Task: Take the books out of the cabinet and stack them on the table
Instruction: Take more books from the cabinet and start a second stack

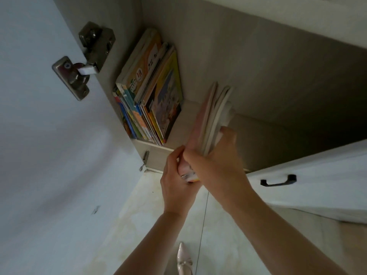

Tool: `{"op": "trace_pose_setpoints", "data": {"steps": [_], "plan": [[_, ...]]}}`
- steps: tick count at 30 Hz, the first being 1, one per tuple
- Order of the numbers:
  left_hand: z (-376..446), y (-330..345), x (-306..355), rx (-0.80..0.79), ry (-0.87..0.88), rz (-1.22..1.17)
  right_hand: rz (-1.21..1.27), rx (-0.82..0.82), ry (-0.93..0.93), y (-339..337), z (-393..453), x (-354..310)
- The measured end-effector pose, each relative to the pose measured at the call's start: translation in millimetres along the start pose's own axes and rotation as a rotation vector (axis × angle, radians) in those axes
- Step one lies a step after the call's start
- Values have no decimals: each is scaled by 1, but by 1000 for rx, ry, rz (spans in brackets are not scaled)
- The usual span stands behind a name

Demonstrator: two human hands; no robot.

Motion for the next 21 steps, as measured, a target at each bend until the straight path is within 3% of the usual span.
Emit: {"op": "trace_pose_setpoints", "data": {"steps": [4, 8, 11, 16, 21], "plan": [[6, -9, 3, -2, -7, -100, 114, -69, -87, 10, -9, 6], [6, -28, -17, -62, 11, -95, 377, -156, 10, -25, 14, 42], [1, -37, -34, -135, 34, -141, 114, -170, -15, -54, 45, 68], [-2, -40, -49, -284, 89, -170, -409, -445, 31, -55, 73, 63], [4, -44, -58, -346, 40, -175, -426, -547, -24, -51, 95, 67]]}}
Point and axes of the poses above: each hand's wrist, its own z-axis towards the middle knuckle, its own y-axis out of the palm, x = y × z, the point moved 4 cm from there along z, towards the middle knuckle, and after that the axes turned 10 degrees about -x, right-handed, at the moved point
